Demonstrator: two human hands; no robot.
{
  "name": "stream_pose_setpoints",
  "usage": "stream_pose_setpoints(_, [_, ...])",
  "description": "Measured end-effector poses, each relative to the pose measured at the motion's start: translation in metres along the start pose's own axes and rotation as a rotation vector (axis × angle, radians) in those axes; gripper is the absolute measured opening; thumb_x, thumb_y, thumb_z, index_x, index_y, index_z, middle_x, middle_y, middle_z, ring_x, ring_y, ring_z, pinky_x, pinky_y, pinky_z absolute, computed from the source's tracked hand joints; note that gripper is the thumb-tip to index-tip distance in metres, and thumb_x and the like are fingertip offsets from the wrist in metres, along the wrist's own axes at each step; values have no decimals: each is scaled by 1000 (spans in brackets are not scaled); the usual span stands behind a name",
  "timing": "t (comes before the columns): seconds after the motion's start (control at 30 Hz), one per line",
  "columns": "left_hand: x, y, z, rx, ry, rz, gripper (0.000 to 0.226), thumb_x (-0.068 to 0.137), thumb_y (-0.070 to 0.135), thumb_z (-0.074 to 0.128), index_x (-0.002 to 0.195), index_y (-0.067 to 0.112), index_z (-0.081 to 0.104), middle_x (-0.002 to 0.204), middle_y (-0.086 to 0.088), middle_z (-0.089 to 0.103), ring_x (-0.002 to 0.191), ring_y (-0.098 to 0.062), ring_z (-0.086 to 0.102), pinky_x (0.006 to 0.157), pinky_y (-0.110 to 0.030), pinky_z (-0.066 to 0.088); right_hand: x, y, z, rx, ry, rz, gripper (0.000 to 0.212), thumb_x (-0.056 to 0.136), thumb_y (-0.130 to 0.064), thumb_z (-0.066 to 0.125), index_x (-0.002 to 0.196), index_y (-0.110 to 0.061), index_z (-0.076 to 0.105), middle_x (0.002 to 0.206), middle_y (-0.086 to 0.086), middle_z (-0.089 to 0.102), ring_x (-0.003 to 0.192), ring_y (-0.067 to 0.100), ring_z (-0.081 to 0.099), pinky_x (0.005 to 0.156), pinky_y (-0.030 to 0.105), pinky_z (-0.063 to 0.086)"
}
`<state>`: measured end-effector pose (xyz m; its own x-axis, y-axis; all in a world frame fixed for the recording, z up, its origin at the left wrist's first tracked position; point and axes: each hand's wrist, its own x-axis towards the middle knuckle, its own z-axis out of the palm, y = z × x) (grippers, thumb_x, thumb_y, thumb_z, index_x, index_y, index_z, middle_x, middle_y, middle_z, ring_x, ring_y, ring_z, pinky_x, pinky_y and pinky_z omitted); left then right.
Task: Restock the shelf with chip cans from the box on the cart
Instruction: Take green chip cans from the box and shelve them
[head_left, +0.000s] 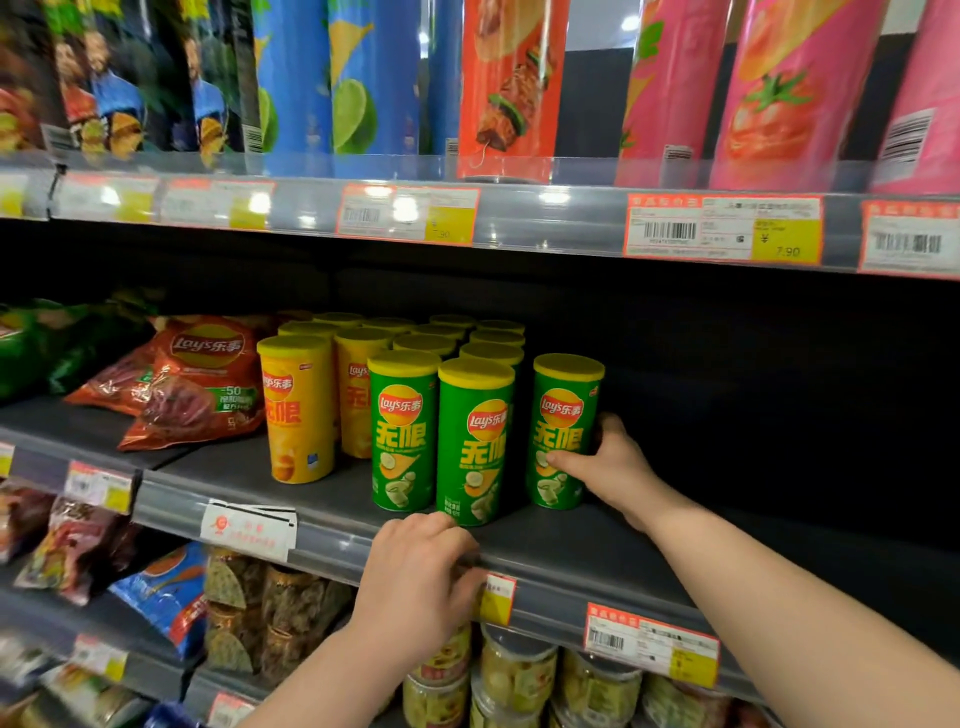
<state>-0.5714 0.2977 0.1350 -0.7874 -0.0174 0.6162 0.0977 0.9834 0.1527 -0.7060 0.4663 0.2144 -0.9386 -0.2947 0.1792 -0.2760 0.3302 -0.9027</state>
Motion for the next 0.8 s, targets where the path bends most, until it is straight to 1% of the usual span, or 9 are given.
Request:
stream_pose_setpoints(0.1, [0,1,-1,6,-16,-10,25,71,50,50,74,31,64,72,14,56,67,-14,58,58,-29,44,8,1,2,-14,4,17,65,81,-14,73,136,-11,38,129,11,55,105,21,55,82,32,47])
stream_pose_setpoints(0.17, [0,0,-1,15,-14,-15,25,71,51,49,73,31,64,71,14,56,67,-14,58,57,-29,45,12,2,3,-26,6,24,67,82,-15,72,139,-11,37,132,12,53,113,25,55,86,33,48])
stream_pose_setpoints(0.3, [0,0,0,29,-8,-4,24,70,50,49,72,31,63,70,14,55,66,-13,58,56,-28,45,17,3,7,-50,11,18,67,84,-16,70,140,-10,36,134,13,52,118,28,52,88,31,45])
stream_pose_setpoints(0.43, [0,-2,3,20,11,5,23,71,49,50,72,31,63,70,14,54,66,-14,57,57,-29,44,18,4,8,-79,9,21,64,85,-17,69,140,-11,37,134,12,52,119,27,52,85,27,42])
stream_pose_setpoints(0.53, [0,-2,3,23,16,2,23,70,49,50,72,30,64,70,14,54,66,-14,57,57,-28,44,18,3,9,-99,11,29,64,84,-19,70,139,-11,39,133,11,53,119,27,52,87,27,42])
stream_pose_setpoints(0.63, [1,-1,2,44,15,7,24,71,49,49,73,30,64,71,14,55,66,-14,58,58,-29,45,15,6,9,-185,-5,50,59,82,-21,72,133,-10,45,131,11,56,117,27,54,91,30,44])
stream_pose_setpoints(0.7, [0,0,1,65,10,18,25,73,48,47,75,29,63,72,13,55,67,-15,58,58,-29,46,9,9,8,-221,-23,51,56,82,-22,71,131,-10,47,130,10,56,116,24,55,89,28,43])
stream_pose_setpoints(0.8, [-2,1,0,98,-2,37,27,77,48,46,78,28,63,74,11,55,68,-16,58,59,-30,46,-5,11,4,-350,-90,34,59,85,-29,67,137,-12,42,134,7,51,119,23,51,87,25,39])
